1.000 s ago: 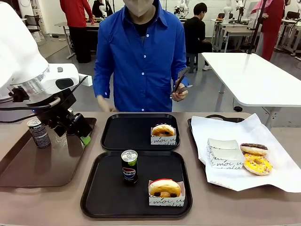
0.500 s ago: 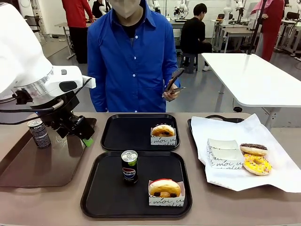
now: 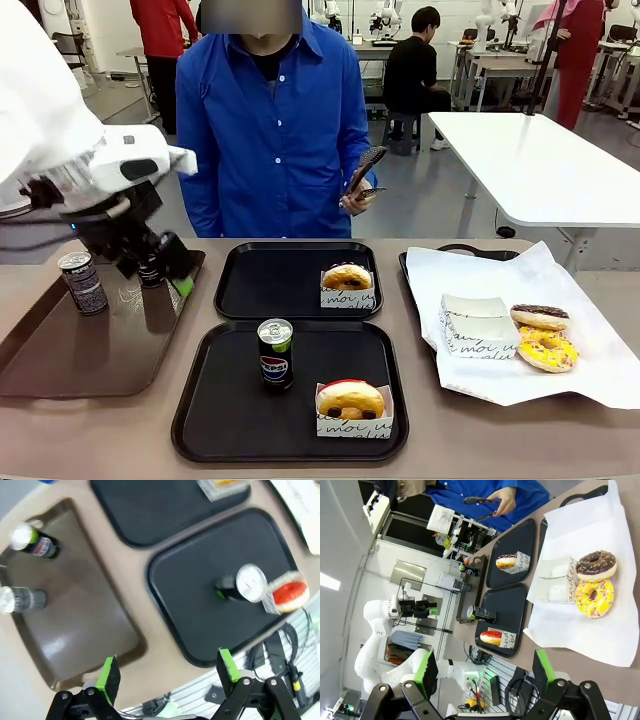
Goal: Set up donuts and drinks on trays.
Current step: Pick up one Pepsi coke from the Handle tray and place it on the Flat Tray without a Pepsi coke.
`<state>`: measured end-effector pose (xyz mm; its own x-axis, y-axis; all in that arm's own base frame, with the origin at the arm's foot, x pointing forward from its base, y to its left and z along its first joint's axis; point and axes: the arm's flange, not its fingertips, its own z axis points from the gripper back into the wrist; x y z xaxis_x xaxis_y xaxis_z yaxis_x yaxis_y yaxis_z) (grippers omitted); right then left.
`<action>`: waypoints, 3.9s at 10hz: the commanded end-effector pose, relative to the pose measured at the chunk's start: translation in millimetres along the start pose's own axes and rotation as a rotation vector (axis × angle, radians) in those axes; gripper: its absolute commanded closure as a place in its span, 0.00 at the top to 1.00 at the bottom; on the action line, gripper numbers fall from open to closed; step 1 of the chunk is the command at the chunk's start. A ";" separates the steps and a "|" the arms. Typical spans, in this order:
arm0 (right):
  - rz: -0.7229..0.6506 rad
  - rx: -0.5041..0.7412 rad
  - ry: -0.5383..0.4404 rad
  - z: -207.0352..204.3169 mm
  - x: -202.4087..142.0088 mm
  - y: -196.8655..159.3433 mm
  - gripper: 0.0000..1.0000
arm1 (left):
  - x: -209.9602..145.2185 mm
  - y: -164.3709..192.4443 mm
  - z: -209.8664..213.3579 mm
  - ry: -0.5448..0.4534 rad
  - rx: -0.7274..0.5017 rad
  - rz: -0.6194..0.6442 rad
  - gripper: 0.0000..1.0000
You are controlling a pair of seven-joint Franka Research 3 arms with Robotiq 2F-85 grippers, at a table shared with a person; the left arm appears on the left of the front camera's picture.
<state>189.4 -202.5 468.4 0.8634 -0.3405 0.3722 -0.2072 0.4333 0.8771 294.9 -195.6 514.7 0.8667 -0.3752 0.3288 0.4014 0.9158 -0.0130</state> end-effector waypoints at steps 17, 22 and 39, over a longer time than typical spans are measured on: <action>0.015 0.026 -0.018 -0.4 2.0 0.0 1.00 | 105.7 256.4 -44.9 0.264 0.129 0.461 1.00; 0.015 0.026 -0.018 -0.4 2.0 0.0 1.00 | 84.7 290.1 -93.1 0.311 0.100 0.439 1.00; 0.015 0.026 -0.018 -0.4 2.0 0.0 1.00 | 62.6 273.7 -154.1 0.275 0.042 0.434 0.46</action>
<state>188.8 -202.8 468.6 0.8631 -0.3416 0.3720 -0.2057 0.4349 0.8766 504.4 7.8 382.4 0.9993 0.0338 0.0149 -0.0335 0.9992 -0.0197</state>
